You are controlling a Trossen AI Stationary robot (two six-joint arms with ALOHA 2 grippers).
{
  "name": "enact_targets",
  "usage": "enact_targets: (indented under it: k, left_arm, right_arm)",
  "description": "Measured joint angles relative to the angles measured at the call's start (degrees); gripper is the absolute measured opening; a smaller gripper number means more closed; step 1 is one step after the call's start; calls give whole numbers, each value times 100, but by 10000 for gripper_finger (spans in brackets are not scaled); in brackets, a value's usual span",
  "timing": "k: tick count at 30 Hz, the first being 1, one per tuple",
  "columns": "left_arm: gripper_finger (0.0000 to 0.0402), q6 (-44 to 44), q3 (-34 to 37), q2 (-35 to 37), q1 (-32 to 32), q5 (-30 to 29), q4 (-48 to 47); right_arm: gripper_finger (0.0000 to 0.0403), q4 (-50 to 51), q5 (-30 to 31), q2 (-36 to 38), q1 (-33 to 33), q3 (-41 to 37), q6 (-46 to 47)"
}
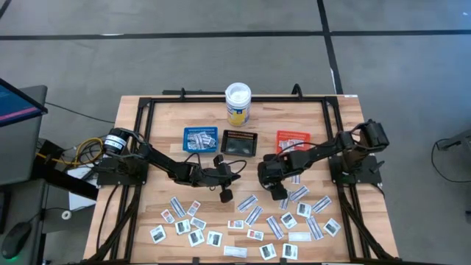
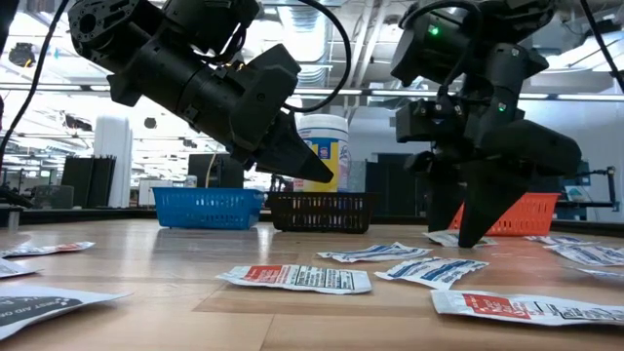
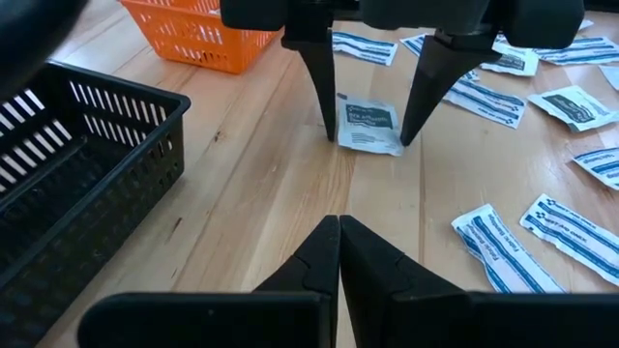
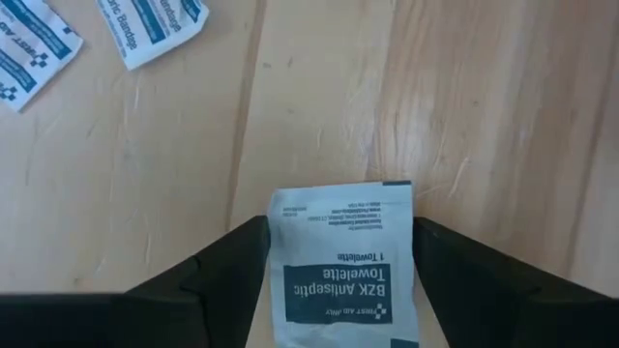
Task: Pick & Place First Aid Supplies
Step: Put the black towelette pack into the black bin
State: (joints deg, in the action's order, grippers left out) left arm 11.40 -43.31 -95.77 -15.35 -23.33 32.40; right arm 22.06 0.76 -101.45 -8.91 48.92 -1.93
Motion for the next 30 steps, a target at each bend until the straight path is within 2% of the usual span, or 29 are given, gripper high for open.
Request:
enact_targets:
  k: [7,16,20,30]
  left_arm:
    - [11,0,0,0,2,1,3]
    - [11,0,0,0,1,0,1]
    - [11,0,0,0,1,1,2]
    - [11,0,0,0,0,2,1]
  right_arm:
    - [235,20,30,37,-46,77,-1]
    - [127,-33,70,31,-36,86,179]
    - [91,-50,74,31,0,86,189]
    - [76,179,103,9,9,464,331]
